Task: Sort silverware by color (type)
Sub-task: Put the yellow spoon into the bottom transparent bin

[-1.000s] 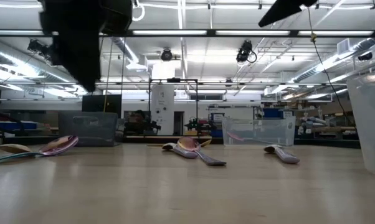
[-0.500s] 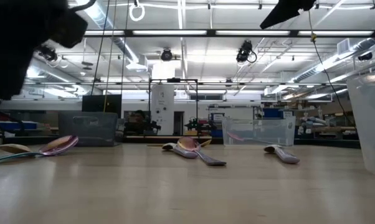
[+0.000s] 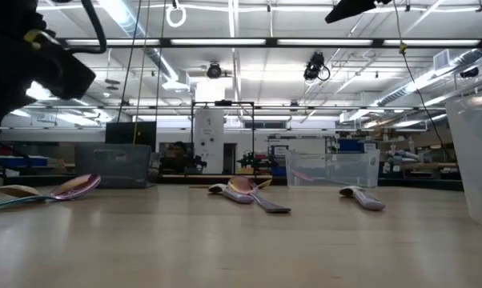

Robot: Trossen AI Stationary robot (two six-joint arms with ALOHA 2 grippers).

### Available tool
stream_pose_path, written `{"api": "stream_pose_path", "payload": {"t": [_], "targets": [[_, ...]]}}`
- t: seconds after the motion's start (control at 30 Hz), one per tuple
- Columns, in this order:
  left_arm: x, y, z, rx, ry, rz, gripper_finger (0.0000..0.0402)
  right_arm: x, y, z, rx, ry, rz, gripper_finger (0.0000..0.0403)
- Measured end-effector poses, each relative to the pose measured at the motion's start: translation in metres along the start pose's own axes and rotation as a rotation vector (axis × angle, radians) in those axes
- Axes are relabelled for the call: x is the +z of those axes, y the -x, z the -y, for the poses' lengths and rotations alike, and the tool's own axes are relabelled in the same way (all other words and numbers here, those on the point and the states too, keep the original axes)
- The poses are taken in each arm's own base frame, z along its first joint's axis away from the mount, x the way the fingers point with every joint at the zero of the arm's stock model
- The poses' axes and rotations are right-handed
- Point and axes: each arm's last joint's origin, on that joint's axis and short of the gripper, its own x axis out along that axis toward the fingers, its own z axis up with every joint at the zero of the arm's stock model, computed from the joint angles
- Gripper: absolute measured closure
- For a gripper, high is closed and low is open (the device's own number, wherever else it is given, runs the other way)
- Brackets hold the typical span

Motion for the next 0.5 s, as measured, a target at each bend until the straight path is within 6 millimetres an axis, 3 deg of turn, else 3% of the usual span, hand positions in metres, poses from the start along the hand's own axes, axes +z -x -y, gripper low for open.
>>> {"api": "stream_pose_path", "payload": {"t": [0.23, 0.5], "targets": [[-0.005, -0.013, 0.005, 0.033, -0.020, -0.041, 0.0233, -0.001, -0.005, 0.003, 0.025, -0.009, -0.010, 0.0282], [-0.006, -0.022, 0.009, 0.029, -0.046, -0.047, 0.0258, -0.001, -0.005, 0.003, 0.060, -0.012, -0.007, 0.0282]]}}
